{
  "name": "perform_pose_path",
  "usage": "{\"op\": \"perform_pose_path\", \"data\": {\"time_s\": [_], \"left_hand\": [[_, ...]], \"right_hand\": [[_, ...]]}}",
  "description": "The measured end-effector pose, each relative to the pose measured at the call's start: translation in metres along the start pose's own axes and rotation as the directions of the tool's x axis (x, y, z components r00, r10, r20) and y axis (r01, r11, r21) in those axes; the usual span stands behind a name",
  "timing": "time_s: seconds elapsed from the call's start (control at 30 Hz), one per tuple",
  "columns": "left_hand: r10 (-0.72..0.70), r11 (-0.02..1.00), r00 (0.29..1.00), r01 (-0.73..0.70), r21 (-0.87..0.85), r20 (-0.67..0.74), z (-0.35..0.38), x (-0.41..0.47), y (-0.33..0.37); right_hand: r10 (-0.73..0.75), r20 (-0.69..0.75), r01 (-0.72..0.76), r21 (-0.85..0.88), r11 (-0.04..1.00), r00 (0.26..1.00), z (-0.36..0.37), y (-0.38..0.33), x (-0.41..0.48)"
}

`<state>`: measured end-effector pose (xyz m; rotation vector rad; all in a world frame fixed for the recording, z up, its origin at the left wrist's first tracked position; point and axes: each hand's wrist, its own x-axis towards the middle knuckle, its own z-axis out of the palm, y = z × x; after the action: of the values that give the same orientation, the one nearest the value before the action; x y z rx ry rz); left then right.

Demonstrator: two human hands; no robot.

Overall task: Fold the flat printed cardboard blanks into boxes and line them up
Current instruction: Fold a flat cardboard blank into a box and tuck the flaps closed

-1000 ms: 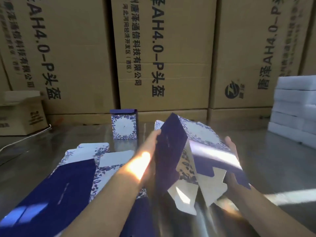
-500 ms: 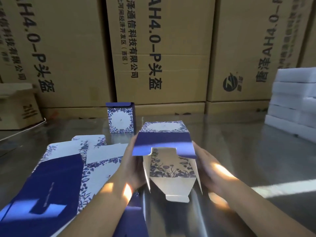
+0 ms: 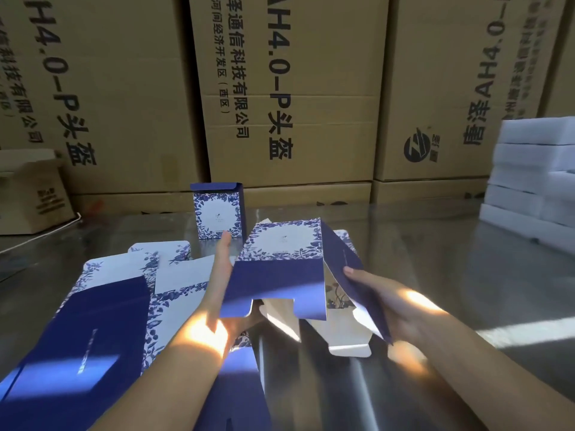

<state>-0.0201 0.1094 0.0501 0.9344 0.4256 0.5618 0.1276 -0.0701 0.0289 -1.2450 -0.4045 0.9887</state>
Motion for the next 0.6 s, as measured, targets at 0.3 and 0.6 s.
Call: {"op": "perform_pose_path", "data": {"time_s": [0.3,0.6], "left_hand": [[-0.173,0.971,0.985,0.168,0.169,0.016,-0.005,-0.004,-0.005],[-0.246,0.915,0.966,0.257,0.31,-0.073,-0.01,0.0,-0.003]], "right_hand": [[0.055,-0.111,-0.06,-0.044,0.997,0.992,-0.02,-0.01,-0.004],[0.026,-0.14,-0.043,-0.117,0.992,0.99,-0.025,-0.014,-0.005]]}}
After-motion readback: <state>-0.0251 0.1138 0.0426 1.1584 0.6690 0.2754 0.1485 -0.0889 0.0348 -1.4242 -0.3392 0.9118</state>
